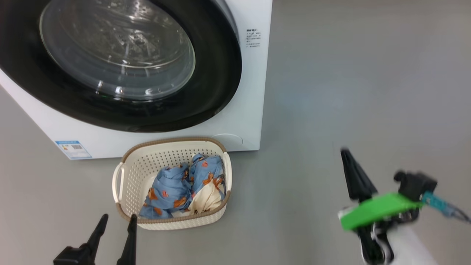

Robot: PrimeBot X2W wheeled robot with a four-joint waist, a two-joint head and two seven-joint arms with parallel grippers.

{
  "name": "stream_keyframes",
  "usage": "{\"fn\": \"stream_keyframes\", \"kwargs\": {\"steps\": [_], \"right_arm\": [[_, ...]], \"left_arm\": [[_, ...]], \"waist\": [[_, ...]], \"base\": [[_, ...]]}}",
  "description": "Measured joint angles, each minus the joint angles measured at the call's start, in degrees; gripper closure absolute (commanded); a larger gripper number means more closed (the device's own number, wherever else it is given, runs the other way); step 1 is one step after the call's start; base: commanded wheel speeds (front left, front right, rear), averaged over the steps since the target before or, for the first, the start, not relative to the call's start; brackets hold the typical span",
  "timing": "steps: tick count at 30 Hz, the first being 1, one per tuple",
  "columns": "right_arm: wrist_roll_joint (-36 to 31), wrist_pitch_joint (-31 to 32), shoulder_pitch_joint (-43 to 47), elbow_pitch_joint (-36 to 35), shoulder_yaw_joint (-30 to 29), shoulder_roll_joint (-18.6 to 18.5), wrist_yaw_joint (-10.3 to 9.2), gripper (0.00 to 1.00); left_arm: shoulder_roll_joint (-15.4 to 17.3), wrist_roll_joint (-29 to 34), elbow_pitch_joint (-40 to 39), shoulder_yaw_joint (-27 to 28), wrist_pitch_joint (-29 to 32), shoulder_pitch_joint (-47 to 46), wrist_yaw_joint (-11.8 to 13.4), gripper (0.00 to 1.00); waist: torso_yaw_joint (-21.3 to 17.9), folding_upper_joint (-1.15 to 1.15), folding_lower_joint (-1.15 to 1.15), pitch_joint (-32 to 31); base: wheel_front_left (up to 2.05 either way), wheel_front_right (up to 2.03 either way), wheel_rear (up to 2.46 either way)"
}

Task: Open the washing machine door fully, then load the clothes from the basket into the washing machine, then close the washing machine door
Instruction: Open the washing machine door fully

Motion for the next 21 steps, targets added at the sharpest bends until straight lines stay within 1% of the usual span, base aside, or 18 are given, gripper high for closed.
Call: {"fn": "stream_keyframes", "kwargs": {"steps": [6,8,9,11,16,17,21], "right_arm": [[9.3,0.0,-8.3,0.0,1.3,-1.2,0.00,1.00],[11.7,0.0,-10.8,0.5,2.2,-2.1,0.00,1.00],[11.7,0.0,-10.8,0.5,2.2,-2.1,0.00,1.00],[15.1,0.0,-13.2,0.9,2.7,-3.0,0.00,1.00],[26.1,0.0,-19.2,2.7,5.7,-5.9,0.00,1.00],[29.2,0.1,-20.3,2.9,5.7,-6.3,0.00,1.00],[38.9,3.1,-24.5,2.6,7.4,-9.1,0.00,1.00]], "left_arm": [[0.0,-0.5,-0.3,-1.2,0.0,-2.3,0.0,0.00],[0.0,-0.9,-0.3,-1.6,0.0,-2.9,0.0,0.00],[0.0,-0.9,-0.3,-1.6,0.0,-2.9,0.0,0.00],[0.0,-1.1,-0.3,-2.0,0.0,-3.4,0.0,0.00],[-0.1,-1.5,-0.3,-3.2,0.0,-4.7,0.0,0.00],[-0.2,-1.5,-0.3,-3.5,0.0,-5.1,0.0,0.00],[-0.6,-1.6,-0.6,-4.4,-0.1,-6.4,0.0,0.00]], "waist": [[1.1,0.00,0.00,1.7],[1.7,0.00,0.00,2.3],[1.7,0.00,0.00,2.3],[2.3,0.00,0.00,2.9],[4.2,0.00,0.00,4.5],[4.6,0.00,0.00,4.9],[6.1,0.00,0.00,6.5]], "base": [[0.00,0.00,0.00],[0.00,0.00,0.00],[0.00,0.00,0.00],[0.00,0.00,0.00],[0.00,0.00,0.00],[0.00,0.00,0.00],[0.00,0.00,0.00]]}}
